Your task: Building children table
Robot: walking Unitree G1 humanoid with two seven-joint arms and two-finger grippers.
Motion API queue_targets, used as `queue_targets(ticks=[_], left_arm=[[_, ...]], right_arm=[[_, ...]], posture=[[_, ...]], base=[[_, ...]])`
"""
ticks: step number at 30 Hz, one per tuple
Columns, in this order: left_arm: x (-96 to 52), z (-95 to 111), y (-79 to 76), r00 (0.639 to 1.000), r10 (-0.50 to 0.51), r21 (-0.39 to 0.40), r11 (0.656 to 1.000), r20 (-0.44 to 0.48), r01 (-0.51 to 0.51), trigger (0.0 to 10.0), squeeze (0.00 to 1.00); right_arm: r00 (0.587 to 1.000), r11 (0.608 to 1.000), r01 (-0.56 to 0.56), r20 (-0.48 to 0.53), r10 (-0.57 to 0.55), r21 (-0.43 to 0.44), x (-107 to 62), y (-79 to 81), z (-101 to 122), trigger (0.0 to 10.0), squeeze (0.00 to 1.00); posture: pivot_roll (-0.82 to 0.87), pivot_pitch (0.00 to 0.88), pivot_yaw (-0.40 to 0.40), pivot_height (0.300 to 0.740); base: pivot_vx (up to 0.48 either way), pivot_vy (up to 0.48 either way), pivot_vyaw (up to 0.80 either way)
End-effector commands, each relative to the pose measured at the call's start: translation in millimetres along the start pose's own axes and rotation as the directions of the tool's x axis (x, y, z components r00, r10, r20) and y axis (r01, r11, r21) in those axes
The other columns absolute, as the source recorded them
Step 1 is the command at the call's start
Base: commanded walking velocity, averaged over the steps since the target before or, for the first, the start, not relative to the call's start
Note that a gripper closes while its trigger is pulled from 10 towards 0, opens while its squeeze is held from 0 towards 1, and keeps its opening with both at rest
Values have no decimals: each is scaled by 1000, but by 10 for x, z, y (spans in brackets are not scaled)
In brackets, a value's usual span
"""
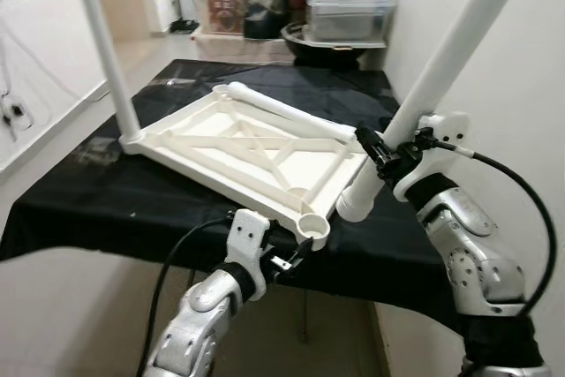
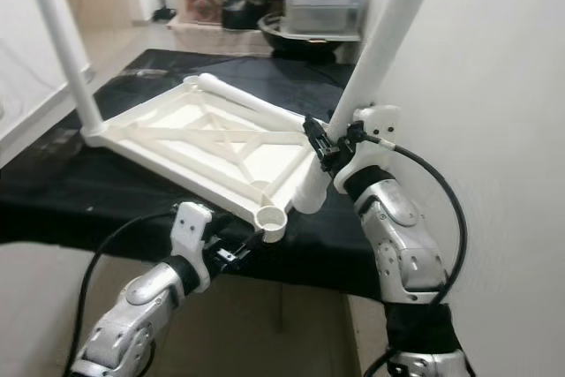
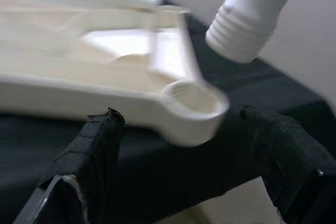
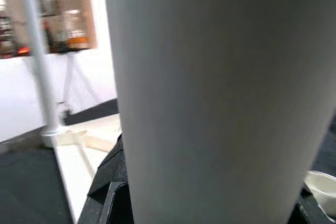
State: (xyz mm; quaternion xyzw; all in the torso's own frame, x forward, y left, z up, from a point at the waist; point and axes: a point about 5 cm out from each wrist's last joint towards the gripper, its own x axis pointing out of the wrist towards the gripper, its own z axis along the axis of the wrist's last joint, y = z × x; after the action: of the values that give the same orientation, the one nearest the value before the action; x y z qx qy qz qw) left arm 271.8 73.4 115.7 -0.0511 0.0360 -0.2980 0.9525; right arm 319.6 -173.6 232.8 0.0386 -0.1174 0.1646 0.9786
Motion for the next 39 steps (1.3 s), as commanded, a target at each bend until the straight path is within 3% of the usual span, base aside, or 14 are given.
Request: queue_targets(ticks=[1,9,13,23,33,35,37,39], left_arm=[[-28,9,13,1000,9,9,1000,-4,-9,10000,0],[-48,-8,-67,1000,-20,-2,1000,-3,20,10000,0],[-54,-6,-99,1000,-28,-8,1000,1,28,10000,0],[-83,-58,-103,999,-39,-19,999,-24,39,10000,0],[-107,-80,-99,999,-37,-27,999,-39,36,10000,0],[-141,-64,-99,999,-37,-33,999,-40,36,10000,0],[-141,-64,-99,999,-37,-33,999,-40,36,10000,0],[-193,-45,-97,998,-44,-46,998,-40,42,10000,0]], right_arm=[[1000,1000,-13,24,13,-9,42,56,31,10000,0],[1000,1000,1,19,0,-14,30,40,16,10000,0],[999,999,32,22,-32,-8,25,-3,28,10000,0],[996,998,10,88,-15,56,-8,87,80,10000,0],[984,977,-176,5,177,118,-56,18,9,10000,0],[955,942,-288,-13,295,174,-35,-20,22,10000,0],[955,942,-288,-13,295,174,-35,-20,22,10000,0],[912,894,-400,-10,410,205,-14,-37,62,10000,0]], posture=[[146,0,-75,740],[138,0,-75,740],[121,0,-69,740],[114,0,-33,740],[120,0,-23,740],[138,0,-19,740],[138,0,-19,740],[157,0,-19,740]], base=[[0,0,800],[0,0,684],[0,0,0],[0,0,0],[0,0,0],[0,0,0],[0,0,0],[0,0,0]])
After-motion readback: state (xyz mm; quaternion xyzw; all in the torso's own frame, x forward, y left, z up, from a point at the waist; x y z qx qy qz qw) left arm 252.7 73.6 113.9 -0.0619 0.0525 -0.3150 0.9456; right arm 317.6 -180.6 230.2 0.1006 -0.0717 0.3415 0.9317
